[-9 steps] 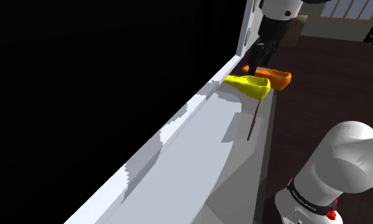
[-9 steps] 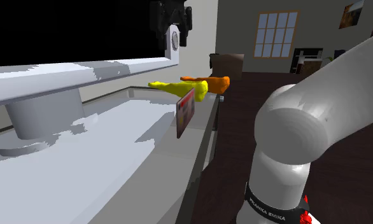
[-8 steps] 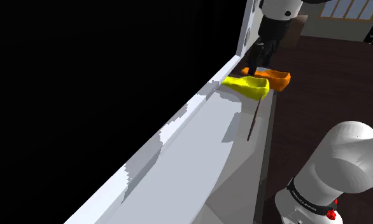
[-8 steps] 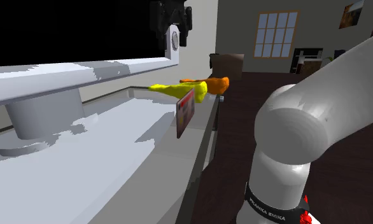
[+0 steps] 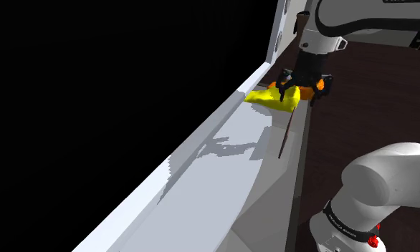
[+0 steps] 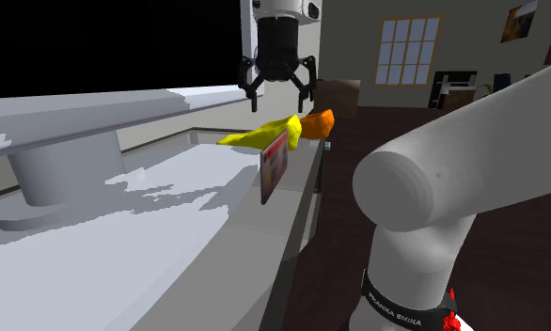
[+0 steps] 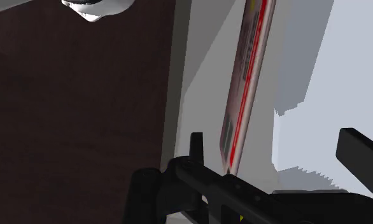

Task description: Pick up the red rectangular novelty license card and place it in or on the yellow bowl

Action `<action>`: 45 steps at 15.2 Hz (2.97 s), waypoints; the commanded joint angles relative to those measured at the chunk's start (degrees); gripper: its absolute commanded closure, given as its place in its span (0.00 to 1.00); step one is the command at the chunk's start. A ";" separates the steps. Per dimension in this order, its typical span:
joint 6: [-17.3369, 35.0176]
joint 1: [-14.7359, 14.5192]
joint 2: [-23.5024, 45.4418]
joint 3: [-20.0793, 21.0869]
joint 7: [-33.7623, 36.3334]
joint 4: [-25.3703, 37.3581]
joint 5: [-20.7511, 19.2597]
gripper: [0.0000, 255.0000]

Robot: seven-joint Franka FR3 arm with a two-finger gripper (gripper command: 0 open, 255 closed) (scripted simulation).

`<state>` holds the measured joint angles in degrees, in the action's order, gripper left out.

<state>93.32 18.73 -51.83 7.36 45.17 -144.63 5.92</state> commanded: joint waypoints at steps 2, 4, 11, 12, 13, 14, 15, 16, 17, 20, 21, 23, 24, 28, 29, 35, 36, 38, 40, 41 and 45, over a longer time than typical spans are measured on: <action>1.81 2.62 -1.35 1.16 7.20 -3.69 2.26 0.00; 3.23 2.52 -1.58 1.36 7.17 -5.34 2.46 0.00; 5.83 2.33 -1.85 1.74 7.11 -8.21 2.85 0.00; 5.83 2.33 -1.85 1.74 7.11 -8.20 2.85 0.00; 5.83 2.33 -1.85 1.74 7.11 -8.20 2.85 0.00; 5.83 2.33 -1.85 1.74 7.11 -8.20 2.85 0.00; 5.82 2.33 -1.84 1.74 7.11 -8.20 2.85 0.00; 5.82 2.33 -1.84 1.74 7.11 -8.20 2.85 1.00; 5.82 2.33 -1.84 1.74 7.11 -8.20 2.85 1.00; 5.82 2.33 -1.84 1.74 7.11 -8.20 2.85 1.00; 5.82 2.33 -1.84 1.74 7.11 -8.20 2.85 1.00; 5.82 2.33 -1.84 1.74 7.11 -8.20 2.85 1.00; 5.82 2.33 -1.85 1.74 7.11 -8.20 2.85 1.00; 3.64 2.47 -1.64 1.46 7.20 -5.81 2.56 1.00; 2.92 2.51 -1.55 1.37 7.23 -4.99 2.46 1.00; -1.28 2.76 -0.72 0.87 7.41 0.04 1.95 1.00; -1.97 2.80 -0.54 0.80 7.44 0.91 1.87 1.00; -3.33 2.87 -0.14 0.65 7.51 2.66 1.72 1.00; -4.67 2.94 0.29 0.51 7.57 4.44 1.57 1.00; -5.34 2.98 0.52 0.45 7.61 5.34 1.50 1.00; -7.99 3.11 1.55 0.20 7.74 9.03 1.24 1.00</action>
<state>86.02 21.83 -50.57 7.56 52.82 -136.59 7.18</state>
